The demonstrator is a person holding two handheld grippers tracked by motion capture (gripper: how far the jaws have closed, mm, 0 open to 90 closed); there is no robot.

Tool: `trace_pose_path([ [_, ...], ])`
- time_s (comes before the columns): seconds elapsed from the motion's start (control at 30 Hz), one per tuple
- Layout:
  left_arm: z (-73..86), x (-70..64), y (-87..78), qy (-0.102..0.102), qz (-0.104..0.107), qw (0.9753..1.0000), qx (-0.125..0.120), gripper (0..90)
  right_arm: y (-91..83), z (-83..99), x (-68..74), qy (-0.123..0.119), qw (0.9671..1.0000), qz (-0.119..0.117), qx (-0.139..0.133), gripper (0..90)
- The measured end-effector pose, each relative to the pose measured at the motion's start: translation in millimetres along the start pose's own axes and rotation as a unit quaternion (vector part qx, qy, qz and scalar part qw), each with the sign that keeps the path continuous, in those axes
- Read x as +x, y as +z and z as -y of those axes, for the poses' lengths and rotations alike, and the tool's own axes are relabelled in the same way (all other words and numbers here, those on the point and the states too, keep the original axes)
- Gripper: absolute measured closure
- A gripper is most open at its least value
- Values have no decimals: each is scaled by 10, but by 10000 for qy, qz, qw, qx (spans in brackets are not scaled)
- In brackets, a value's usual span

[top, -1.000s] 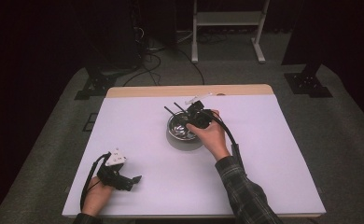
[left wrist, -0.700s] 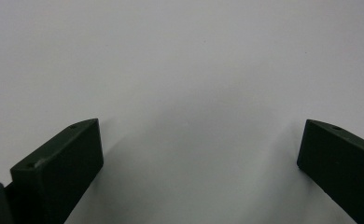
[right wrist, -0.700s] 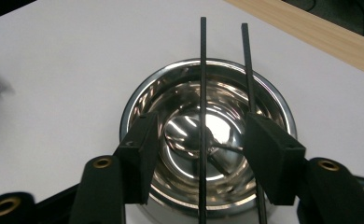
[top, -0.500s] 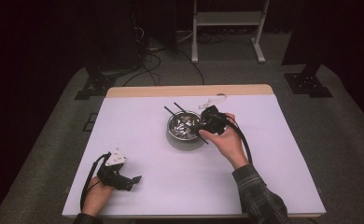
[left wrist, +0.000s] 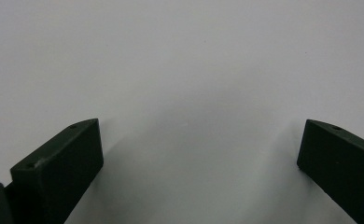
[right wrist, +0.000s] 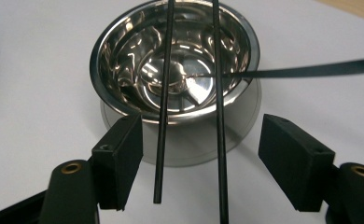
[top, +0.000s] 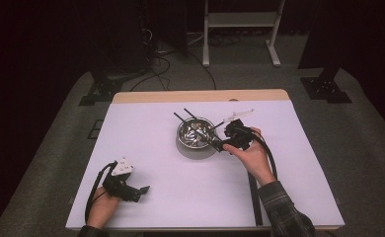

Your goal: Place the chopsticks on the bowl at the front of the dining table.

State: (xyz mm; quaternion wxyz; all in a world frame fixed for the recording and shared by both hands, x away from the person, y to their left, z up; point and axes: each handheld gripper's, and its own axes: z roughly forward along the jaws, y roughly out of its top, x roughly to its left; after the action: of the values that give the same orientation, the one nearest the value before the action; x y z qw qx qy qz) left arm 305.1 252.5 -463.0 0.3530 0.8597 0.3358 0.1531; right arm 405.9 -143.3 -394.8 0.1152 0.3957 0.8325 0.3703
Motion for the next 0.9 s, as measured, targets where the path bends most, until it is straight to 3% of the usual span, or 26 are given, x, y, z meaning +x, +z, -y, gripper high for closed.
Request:
trace_pose_path([
  [0.4, 0, 0, 1, 2, -2, 10000, -10, 0, 73, 148, 34, -104, 9998, -82, 152, 302],
  [0.9, -1, 1, 1, 8, -7, 10000, -10, 0, 110, 175, 234, -302, 9988, -314, 235, 313],
])
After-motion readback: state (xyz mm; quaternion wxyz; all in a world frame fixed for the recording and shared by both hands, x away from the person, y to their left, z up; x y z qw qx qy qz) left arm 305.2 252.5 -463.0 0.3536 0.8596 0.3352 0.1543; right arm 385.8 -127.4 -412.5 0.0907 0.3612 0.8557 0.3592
